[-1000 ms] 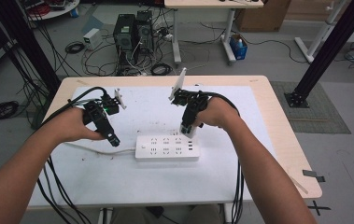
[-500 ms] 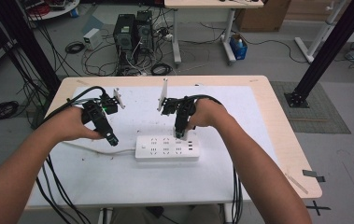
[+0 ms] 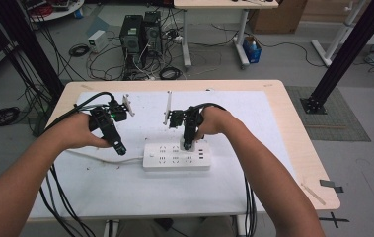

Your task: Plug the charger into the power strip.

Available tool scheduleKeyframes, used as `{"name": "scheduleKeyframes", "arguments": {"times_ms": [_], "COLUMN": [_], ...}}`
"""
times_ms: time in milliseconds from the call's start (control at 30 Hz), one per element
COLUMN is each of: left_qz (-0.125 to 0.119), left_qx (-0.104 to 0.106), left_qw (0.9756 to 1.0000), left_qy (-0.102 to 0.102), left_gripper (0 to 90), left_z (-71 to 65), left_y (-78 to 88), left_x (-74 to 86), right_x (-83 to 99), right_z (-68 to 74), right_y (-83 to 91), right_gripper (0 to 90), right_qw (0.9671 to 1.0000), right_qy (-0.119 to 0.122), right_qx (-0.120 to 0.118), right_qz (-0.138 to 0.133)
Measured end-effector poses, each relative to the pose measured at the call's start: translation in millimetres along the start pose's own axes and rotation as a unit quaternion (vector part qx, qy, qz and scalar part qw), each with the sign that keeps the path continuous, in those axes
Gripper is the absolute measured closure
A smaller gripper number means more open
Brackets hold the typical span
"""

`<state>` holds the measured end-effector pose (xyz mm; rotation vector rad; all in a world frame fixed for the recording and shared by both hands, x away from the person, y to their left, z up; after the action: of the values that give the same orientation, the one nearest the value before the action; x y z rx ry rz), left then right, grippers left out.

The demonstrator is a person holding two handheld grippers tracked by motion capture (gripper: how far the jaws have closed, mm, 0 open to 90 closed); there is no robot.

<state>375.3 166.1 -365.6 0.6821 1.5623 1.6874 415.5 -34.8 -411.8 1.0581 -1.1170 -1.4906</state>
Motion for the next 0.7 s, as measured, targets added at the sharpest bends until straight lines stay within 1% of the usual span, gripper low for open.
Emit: {"name": "scheduleKeyframes", "arguments": {"times_ms": [33,67,133,167,200,233,300,367,433,467,500,567,600,667,700], "left_qz": [-0.002,-0.002,0.0,-0.001,0.0,0.003,0.004,0.004,0.005,0.006,0.006,0.012,0.011,0.011,0.011], "left_qx": [0.001,0.001,-0.001,-0.001,-0.001,-0.002,-0.003,-0.001,-0.001,-0.001,-0.001,0.0,0.0,0.0,0.0], "left_qw": [1.0,1.0,1.0,1.0,1.0,1.0,1.0,1.0,1.0,1.0,1.0,0.9999,0.9999,0.9999,0.9999], "left_qy": [0.002,0.001,-0.001,0.001,0.001,0.0,0.002,0.0,-0.002,-0.003,0.001,-0.003,-0.001,-0.006,-0.006], "left_gripper": [24.8,24.8,24.8,24.8,24.8,24.8,24.8,24.8,24.9,24.8,24.8,24.8,24.8,24.9,24.8], "left_z": [-0.6,-0.1,1.4,1.5,2.2,3.0,3.7,3.8,3.8,4.0,3.9,4.8,4.6,5.1,5.1], "left_y": [0.1,0.3,0.5,0.2,-0.2,-0.6,-2.0,-2.8,-3.2,-3.5,-4.4,-5.3,-5.8,-5.9,-5.8], "left_x": [-0.3,-0.3,0.6,0.6,1.1,1.7,2.0,1.9,2.0,2.0,1.8,2.3,2.0,1.7,1.6], "right_x": [0.4,0.7,0.8,0.1,-0.2,-0.4,-0.1,1.0,2.4,2.6,2.2,0.9,0.8,1.2,1.4], "right_z": [-0.4,-2.3,-2.7,-3.4,-3.4,-4.6,-6.2,-9.2,-11.1,-11.8,-12.1,-12.7,-13.0,-14.7,-14.6], "right_y": [-1.4,-2.5,-3.6,-4.3,-4.9,-5.9,-7.9,-11.1,-12.5,-13.1,-13.2,-13.7,-14.1,-15.0,-15.1], "right_gripper": [62.4,62.3,62.4,62.4,62.3,62.4,62.4,62.4,62.4,62.4,62.4,62.4,62.4,62.4,62.4], "right_qw": [1.0,1.0,1.0,0.9999,0.9998,0.9997,0.9997,0.9996,0.9997,0.9997,0.9996,0.9996,0.9995,0.9995,0.9995], "right_qy": [-0.004,0.002,0.004,0.01,0.009,0.016,0.018,0.025,0.02,0.02,0.023,0.024,0.026,0.028,0.027], "right_qx": [0.0,0.001,-0.008,-0.01,-0.014,-0.016,-0.019,-0.013,-0.012,-0.013,-0.016,-0.015,-0.016,-0.013,-0.015], "right_qz": [0.001,0.001,-0.001,-0.004,-0.005,-0.005,-0.002,0.004,0.008,0.008,0.006,0.003,0.003,0.007,0.008]}}
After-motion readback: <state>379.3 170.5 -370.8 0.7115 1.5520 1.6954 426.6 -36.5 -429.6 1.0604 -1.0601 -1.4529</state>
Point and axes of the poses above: each handheld gripper's, and its own axes: y roughly backward along the jaws, x roughly out of its underside, z roughly to its left, the point moved 9 cm from there along -y, roughly forward along the jaws, and after that the axes turned 11 degrees about -x, right-handed, at the moved point
